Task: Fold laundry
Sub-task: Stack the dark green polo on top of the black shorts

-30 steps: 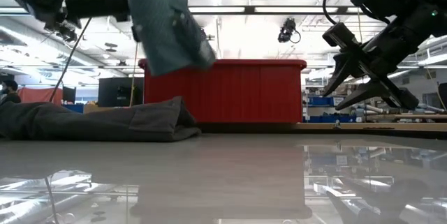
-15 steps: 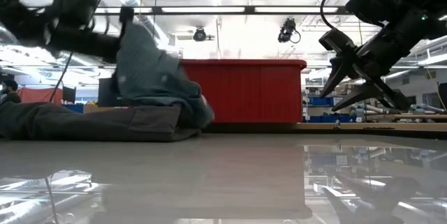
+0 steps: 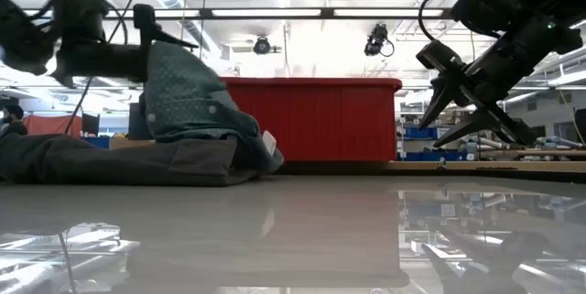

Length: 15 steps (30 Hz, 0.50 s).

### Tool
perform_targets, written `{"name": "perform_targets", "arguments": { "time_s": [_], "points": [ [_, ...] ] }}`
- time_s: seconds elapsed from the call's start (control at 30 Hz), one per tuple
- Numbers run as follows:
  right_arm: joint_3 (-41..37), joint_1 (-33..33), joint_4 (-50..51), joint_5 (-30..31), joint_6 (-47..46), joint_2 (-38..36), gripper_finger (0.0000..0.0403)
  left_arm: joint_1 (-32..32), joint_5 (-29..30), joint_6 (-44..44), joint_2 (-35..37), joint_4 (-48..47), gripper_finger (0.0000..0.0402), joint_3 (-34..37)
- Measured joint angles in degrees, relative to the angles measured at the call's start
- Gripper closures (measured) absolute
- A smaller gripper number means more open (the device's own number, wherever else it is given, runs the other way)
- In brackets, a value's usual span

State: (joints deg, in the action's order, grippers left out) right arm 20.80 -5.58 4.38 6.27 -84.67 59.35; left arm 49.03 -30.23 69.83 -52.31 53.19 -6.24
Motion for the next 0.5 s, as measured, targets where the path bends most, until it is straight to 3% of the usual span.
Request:
{"name": "perform_targets", "arguments": {
  "time_s": [0.13,0.27,0.5],
  "points": [
    [0.0,0.0,0.0,-0.6,0.7,0.0,0.0249,2.9,-8.5,-4.5,-0.1,-7.9,0.0073,-5.3],
    [0.0,0.5,0.0,-1.5,0.8,0.0,0.0249,4.5,-12.5,-14.7,-0.1,-17.8,0.0090,-13.0],
    [0.0,2.5,0.0,-1.9,0.8,0.0,0.0249,8.3,-11.8,-44.0,-0.1,-53.6,0.0133,-33.4]
  ]
}}
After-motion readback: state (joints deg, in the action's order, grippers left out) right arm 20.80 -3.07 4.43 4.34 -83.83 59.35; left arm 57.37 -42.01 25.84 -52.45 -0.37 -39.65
